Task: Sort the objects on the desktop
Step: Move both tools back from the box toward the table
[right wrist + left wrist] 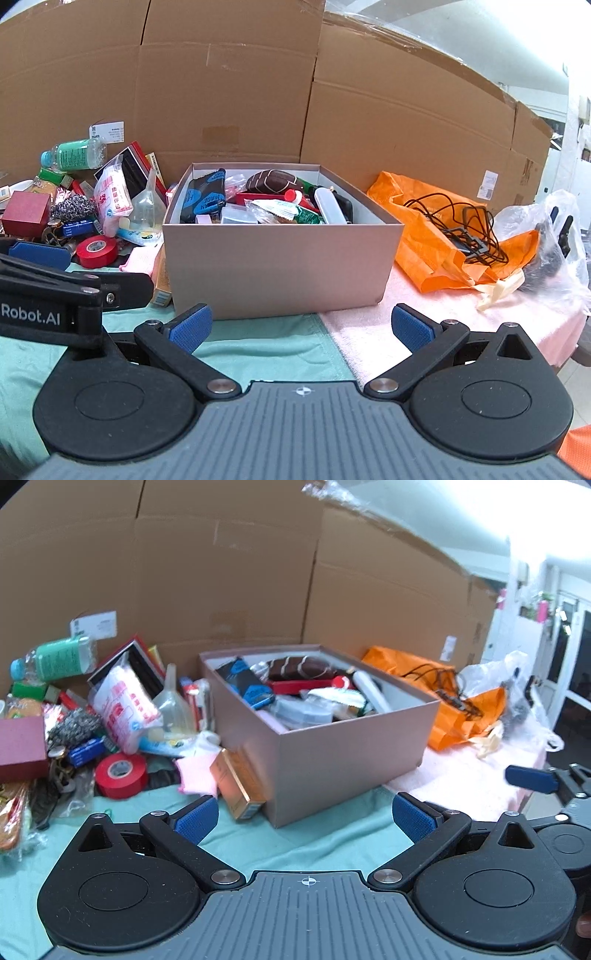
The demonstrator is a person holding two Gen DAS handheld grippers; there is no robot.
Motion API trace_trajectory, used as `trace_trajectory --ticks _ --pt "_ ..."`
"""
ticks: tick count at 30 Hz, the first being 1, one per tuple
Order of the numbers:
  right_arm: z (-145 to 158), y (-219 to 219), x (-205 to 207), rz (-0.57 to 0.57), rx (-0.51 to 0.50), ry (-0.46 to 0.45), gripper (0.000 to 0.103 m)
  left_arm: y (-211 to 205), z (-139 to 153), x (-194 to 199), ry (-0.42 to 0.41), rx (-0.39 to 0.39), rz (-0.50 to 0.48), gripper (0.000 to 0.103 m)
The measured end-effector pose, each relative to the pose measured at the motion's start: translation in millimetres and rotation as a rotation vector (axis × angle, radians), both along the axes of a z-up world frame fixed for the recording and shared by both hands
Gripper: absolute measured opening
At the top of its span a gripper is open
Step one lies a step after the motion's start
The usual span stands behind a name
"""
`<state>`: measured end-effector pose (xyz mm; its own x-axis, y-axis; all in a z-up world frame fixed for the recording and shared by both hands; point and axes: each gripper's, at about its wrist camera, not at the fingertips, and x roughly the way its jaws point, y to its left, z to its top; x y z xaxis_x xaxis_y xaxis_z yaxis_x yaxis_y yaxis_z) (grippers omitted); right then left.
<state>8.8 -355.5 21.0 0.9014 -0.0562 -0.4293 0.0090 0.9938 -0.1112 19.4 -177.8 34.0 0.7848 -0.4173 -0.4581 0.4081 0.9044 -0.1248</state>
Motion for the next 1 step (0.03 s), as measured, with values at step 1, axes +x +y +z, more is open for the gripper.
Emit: trace_trajectory --ticks 1 --pt "-0.6 0.4 -0.1 0.002 0.006 0.002 0.103 0.0 0.0 -0.1 -0.002 0.004 0.003 0.103"
